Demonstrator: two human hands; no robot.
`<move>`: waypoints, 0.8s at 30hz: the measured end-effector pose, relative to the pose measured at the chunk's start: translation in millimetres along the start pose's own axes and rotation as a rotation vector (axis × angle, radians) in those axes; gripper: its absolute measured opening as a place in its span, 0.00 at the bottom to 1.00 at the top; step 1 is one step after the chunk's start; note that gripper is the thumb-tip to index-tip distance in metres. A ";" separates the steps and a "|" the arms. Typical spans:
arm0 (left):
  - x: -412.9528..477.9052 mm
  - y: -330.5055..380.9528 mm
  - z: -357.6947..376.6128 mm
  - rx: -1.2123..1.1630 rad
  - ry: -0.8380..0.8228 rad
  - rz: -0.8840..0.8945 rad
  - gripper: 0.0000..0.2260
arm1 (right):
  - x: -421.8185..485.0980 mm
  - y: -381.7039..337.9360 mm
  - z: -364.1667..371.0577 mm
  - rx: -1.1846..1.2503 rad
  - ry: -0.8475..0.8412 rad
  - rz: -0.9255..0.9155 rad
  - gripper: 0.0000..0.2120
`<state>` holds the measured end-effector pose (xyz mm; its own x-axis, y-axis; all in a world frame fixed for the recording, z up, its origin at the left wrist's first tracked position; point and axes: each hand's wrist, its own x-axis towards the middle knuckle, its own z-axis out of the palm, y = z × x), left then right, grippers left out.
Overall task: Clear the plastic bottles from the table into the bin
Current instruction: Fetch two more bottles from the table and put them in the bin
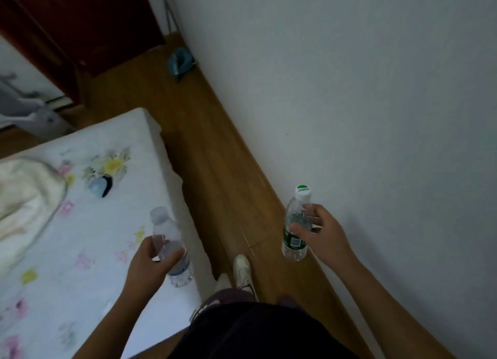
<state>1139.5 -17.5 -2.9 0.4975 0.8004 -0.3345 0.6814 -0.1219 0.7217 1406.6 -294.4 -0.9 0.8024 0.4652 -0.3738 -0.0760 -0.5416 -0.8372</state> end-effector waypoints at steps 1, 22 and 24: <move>4.5 -4.4 -4.0 -0.009 0.033 -0.026 0.22 | 17.1 -10.7 6.0 -0.006 -0.028 -0.020 0.31; 290.8 106.0 -23.6 -0.069 0.028 0.015 0.22 | 266.6 -86.5 43.1 -0.082 -0.044 0.124 0.32; 324.5 117.9 -26.2 -0.070 0.066 0.011 0.22 | 307.8 -104.0 52.1 -0.081 -0.063 0.118 0.30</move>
<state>1367.1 243.3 -10.5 0.4669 0.8363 -0.2875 0.6355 -0.0912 0.7667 1630.7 -58.4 -49.7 0.7521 0.4362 -0.4941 -0.1175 -0.6490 -0.7517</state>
